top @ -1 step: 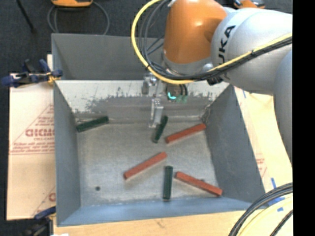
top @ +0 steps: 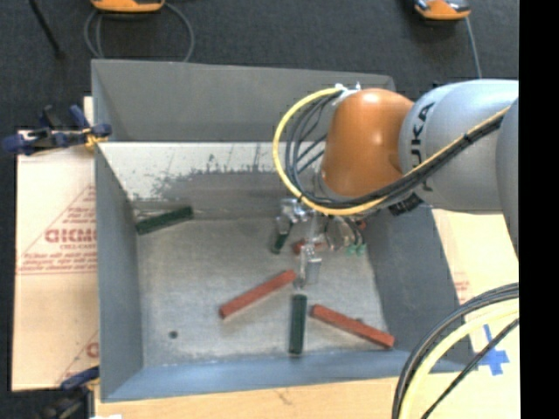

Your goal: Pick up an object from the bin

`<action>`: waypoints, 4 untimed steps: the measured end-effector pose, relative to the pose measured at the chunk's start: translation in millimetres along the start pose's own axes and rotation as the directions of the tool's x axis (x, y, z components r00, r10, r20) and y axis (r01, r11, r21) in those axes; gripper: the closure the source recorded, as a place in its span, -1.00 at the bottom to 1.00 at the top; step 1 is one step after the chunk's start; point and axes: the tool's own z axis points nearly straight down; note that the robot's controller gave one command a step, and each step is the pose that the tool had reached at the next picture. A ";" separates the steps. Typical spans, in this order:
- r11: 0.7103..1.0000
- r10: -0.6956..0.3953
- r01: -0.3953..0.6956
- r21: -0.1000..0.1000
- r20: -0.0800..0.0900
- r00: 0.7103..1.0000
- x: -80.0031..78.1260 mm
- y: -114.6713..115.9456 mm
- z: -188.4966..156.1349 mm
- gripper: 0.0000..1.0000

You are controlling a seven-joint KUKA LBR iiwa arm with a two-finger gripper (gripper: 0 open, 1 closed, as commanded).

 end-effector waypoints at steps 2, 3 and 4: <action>1.000 -0.029 0.029 -0.003 0.011 1.000 30.8 28.9 66.9 1.00; 0.900 -0.436 0.436 0.005 0.016 0.900 24.8 64.4 -56.7 1.00; 0.901 -0.433 0.433 0.007 0.019 0.901 12.9 59.6 -172.1 1.00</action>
Offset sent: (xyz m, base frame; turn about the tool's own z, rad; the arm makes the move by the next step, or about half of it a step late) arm -0.0350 0.0260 -0.0676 -0.0296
